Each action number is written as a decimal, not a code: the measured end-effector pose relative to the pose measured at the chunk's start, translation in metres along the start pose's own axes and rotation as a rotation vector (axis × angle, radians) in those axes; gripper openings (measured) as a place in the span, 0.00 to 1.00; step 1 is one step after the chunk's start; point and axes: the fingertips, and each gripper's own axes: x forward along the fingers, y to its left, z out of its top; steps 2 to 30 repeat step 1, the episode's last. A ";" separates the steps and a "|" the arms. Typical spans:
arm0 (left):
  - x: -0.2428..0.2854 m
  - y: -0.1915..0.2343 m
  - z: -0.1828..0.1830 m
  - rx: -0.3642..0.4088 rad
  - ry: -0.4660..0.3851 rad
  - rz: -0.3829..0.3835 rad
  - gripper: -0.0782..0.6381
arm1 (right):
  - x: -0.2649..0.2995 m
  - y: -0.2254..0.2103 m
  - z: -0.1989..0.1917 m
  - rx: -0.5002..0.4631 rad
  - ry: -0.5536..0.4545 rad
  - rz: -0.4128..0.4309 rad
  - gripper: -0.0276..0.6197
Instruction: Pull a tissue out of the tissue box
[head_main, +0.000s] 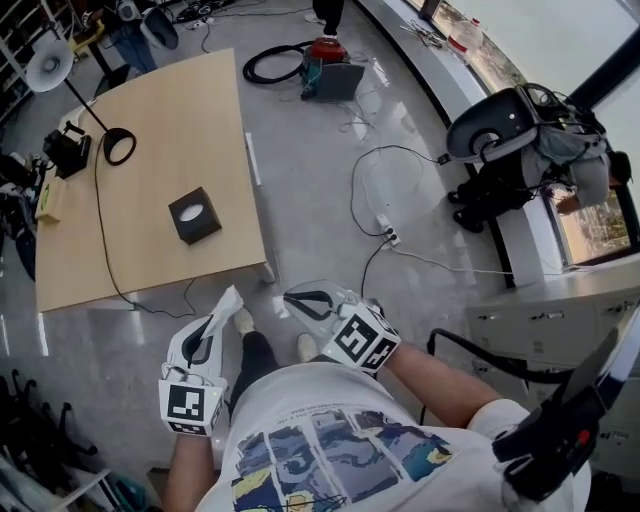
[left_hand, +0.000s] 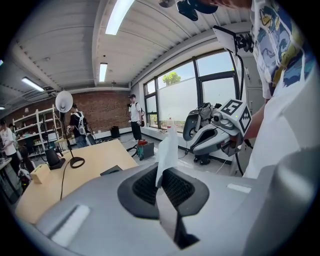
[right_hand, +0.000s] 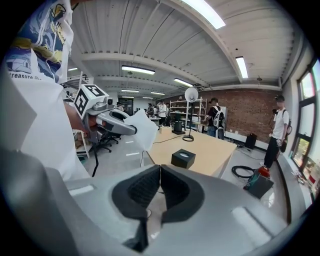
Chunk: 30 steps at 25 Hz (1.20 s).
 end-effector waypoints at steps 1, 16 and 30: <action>0.006 -0.004 0.001 -0.007 -0.008 -0.017 0.12 | -0.005 -0.004 -0.003 0.003 0.015 -0.013 0.05; 0.006 -0.004 0.001 -0.007 -0.008 -0.017 0.12 | -0.005 -0.004 -0.003 0.003 0.015 -0.013 0.05; 0.006 -0.004 0.001 -0.007 -0.008 -0.017 0.12 | -0.005 -0.004 -0.003 0.003 0.015 -0.013 0.05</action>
